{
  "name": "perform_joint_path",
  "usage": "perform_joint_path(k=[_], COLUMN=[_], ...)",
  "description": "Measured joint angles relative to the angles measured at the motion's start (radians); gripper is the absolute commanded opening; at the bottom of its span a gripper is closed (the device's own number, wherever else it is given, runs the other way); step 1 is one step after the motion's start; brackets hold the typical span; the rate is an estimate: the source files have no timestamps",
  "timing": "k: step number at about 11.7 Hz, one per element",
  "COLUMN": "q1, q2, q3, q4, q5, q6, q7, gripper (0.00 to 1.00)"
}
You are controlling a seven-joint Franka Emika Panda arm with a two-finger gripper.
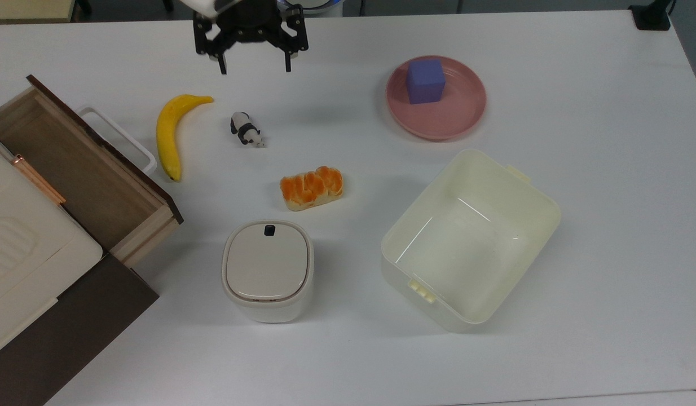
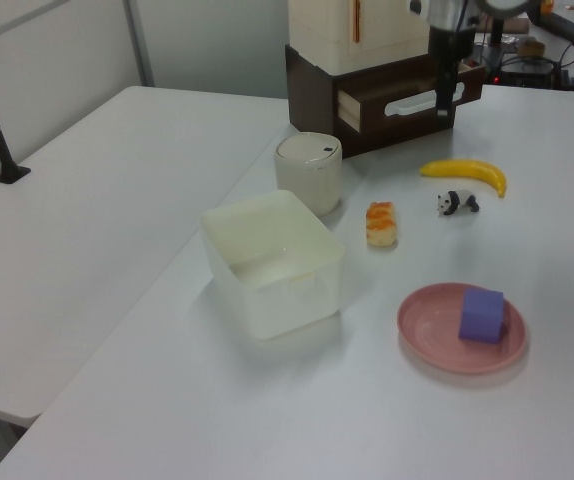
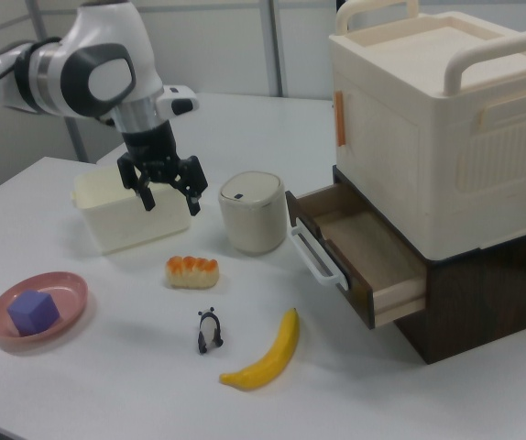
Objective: Slide open the drawer
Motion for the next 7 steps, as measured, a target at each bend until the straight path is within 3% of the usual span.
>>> perform_joint_path(k=[2, 7], q1=[-0.001, -0.027], q2=[-0.001, 0.0], q3=[0.0, -0.002], q4=[0.033, 0.116], q5=[0.0, 0.0], q6=[-0.022, -0.14], q7=[0.128, 0.114], gripper=[1.0, 1.0])
